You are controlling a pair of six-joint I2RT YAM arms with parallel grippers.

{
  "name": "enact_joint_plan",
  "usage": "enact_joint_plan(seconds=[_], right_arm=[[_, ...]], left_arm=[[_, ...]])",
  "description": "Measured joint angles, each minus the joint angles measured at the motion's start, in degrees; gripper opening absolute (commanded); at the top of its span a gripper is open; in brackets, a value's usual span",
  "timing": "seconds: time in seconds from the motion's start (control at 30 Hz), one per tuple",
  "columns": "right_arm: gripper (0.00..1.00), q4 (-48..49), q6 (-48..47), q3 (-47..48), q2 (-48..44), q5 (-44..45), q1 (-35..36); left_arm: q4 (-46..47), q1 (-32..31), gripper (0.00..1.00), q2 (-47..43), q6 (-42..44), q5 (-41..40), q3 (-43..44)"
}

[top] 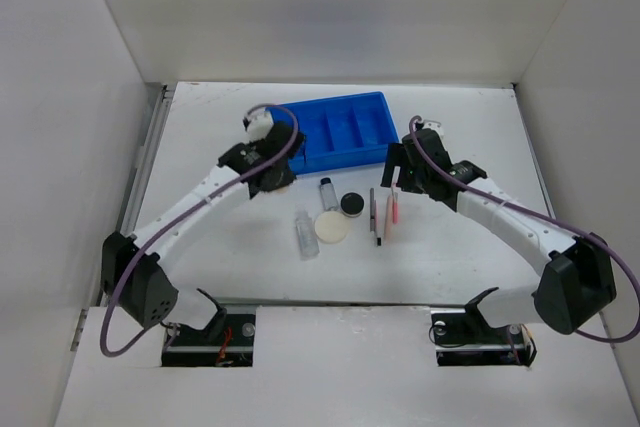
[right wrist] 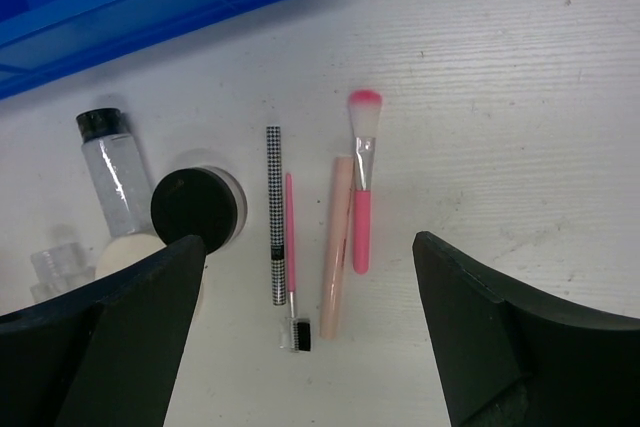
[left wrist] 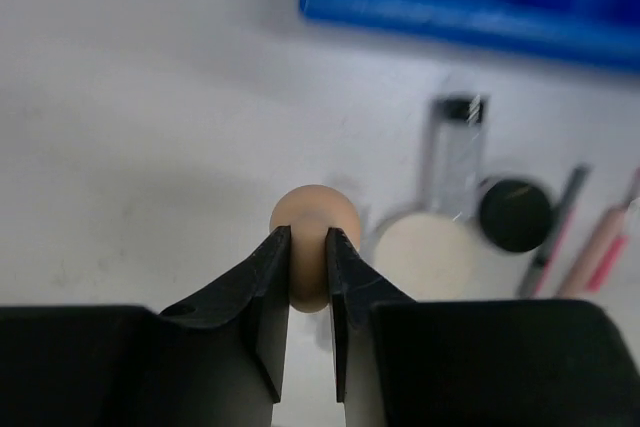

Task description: Organize the makeup

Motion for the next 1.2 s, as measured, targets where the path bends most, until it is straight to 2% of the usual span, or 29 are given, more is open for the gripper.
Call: enact_joint_plan(seconds=[0.13, 0.3, 0.43, 0.5, 0.57, 0.6, 0.63, 0.67, 0.8, 0.97, 1.0, 1.07, 1.2], right_arm=[[0.91, -0.83, -0.02, 0.44, -0.07, 0.76, 0.0], [0.91, -2.54, 0.02, 0.66, -1.88, 1.77, -0.04], [0.91, -4.31, 0.46, 0.63, -6.01, 2.05, -0.04], [0.91, -4.85, 0.85, 0.61, -8.33, 2.16, -0.04], [0.91, -5.42, 1.11, 0.33, -10.62, 2.4, -0.04], [0.91, -5.77, 1.31, 0.26, -11.52, 2.51, -0.04], [0.91, -5.88, 1.46, 0.11, -12.2, 2.64, -0.04], [0.91, -5.88, 1.51, -0.11, -12.72, 2.75, -0.04], [0.91, -6.97, 1.7, -0.61, -12.92, 2.84, -0.04], [0.91, -7.34, 2.34, -0.66, -12.87, 2.84, -0.04], [0.91, -7.37, 2.36, -0.66, -12.87, 2.89, -0.04], [0.91, -7.26, 2.6, -0.79, -12.87, 3.08, -0.04], [0.91, -7.3, 3.98, -1.36, -12.87, 3.82, -0.5]], left_arm=[[0.66, 6.62, 0.07, 5.46, 6.21, -0.79, 17.2], [1.68, 13.29, 0.07, 22.77, 11.82, 1.88, 38.64], [1.86, 16.63, 0.1, 35.85, 13.62, 5.79, 47.98], [1.75, 17.73, 0.12, 40.13, 13.99, 7.39, 49.0], [1.51, 18.49, 0.19, 43.39, 13.99, 8.79, 49.09], [1.31, 18.71, 0.25, 44.68, 14.1, 9.22, 49.09], [1.2, 18.86, 0.44, 45.59, 14.14, 9.55, 49.09], [1.14, 18.95, 0.52, 46.34, 14.36, 9.99, 49.09], [1.14, 18.97, 0.75, 47.17, 14.71, 11.85, 50.36], [1.73, 18.34, 0.77, 46.38, 16.0, 13.33, 51.74], [1.81, 18.03, 0.74, 45.7, 16.5, 13.11, 51.19], [2.05, 16.48, 0.67, 42.6, 17.55, 12.26, 48.11], [3.91, 10.12, 0.61, 32.57, 21.68, 13.55, 37.73]])
